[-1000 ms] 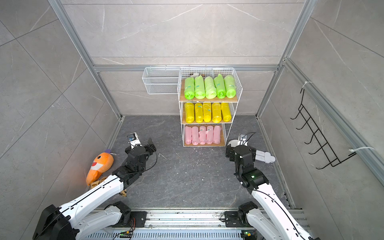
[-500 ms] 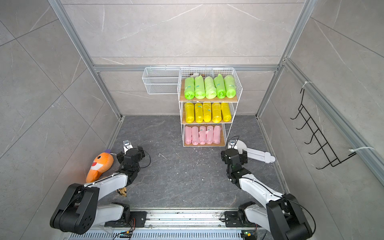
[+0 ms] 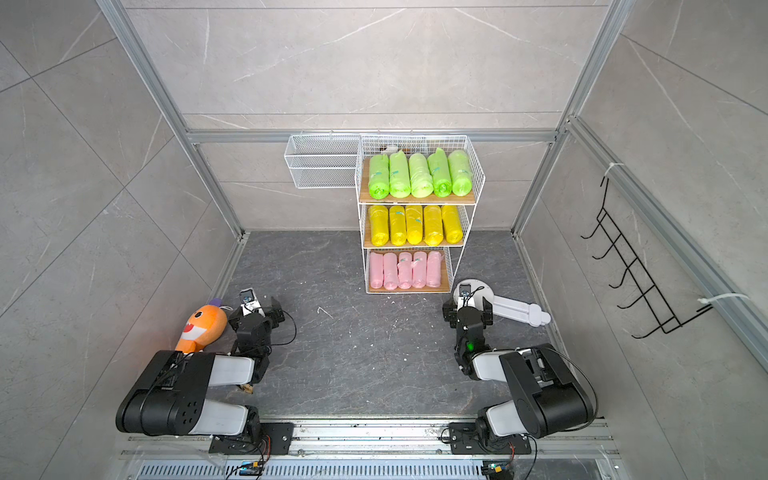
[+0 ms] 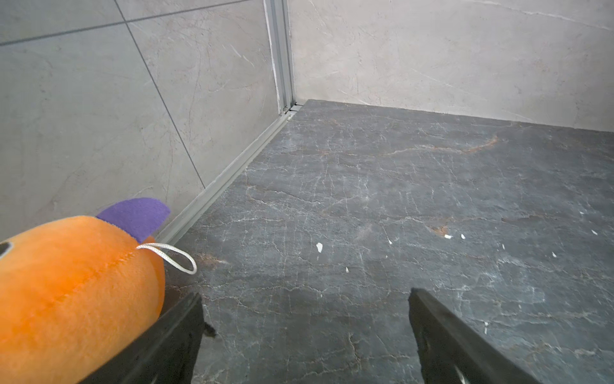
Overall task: Sort the rolls of trash bags by color and place them on the shelf
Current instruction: Reset both arms
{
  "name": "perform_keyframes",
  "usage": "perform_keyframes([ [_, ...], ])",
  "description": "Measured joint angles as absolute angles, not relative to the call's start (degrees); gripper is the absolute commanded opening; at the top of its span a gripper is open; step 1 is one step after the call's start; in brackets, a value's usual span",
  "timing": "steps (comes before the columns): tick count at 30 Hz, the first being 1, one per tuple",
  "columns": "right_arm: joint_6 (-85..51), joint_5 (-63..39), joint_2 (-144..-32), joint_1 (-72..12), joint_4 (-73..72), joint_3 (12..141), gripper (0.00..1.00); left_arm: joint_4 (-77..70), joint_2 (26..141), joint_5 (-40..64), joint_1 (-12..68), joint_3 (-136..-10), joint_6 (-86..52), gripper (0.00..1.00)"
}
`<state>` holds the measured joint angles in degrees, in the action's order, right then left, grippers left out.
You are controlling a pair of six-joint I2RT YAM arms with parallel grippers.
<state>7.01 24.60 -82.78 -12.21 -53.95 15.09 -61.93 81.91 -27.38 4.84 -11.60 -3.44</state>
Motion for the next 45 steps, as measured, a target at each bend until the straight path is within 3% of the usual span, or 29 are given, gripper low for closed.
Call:
perform_keyframes([
  [7,4.6,18.1,-86.1,-6.5,-60.0,15.0,1.0,-68.3,85.8,-22.2,0.3,-9.9,-4.8,0.98],
  [15,1.8,10.9,-86.9,-1.6,-53.5,19.9,1.0,-68.2,86.4,-18.7,-1.2,-10.5,-5.8,0.98],
  [45,1.0,8.6,-86.9,-1.5,-51.2,19.9,1.0,-68.2,86.4,-17.6,-1.2,-10.5,-6.0,0.98],
])
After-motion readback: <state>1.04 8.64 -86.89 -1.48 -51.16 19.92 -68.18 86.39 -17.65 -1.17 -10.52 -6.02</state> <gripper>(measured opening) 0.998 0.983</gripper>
